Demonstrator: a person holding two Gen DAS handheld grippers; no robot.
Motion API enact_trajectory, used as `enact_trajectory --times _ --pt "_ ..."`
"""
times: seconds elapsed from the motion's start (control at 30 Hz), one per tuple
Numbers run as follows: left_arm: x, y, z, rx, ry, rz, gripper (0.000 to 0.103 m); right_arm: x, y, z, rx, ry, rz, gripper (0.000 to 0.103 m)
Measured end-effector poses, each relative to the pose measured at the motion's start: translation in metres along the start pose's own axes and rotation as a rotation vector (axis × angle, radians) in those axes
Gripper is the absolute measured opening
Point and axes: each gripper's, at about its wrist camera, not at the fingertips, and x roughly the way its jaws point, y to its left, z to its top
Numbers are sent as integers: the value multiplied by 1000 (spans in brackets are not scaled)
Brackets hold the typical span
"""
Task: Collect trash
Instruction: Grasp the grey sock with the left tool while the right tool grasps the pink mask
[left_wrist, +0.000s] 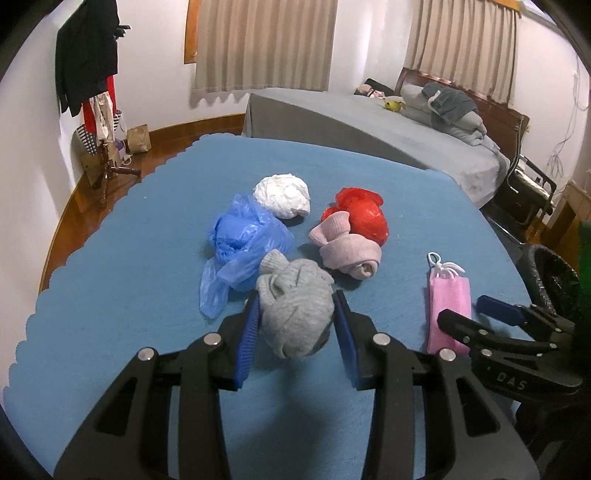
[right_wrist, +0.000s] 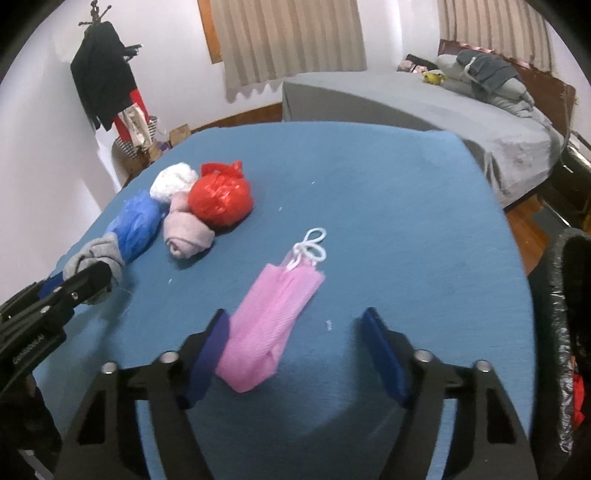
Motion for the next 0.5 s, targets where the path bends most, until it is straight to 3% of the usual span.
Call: enact_trajectory --times 0.23,0.33,0.5 --pt "0 -1 0 -2 0 -8 38 -2 3 0 -13 15 61 26" --pt "-2 -3 0 0 -4 -12 38 -4 2 0 -16 12 74 18" --pt "-7 -10 0 9 -13 -19 38 -13 -3 3 -5 -3 87 17"
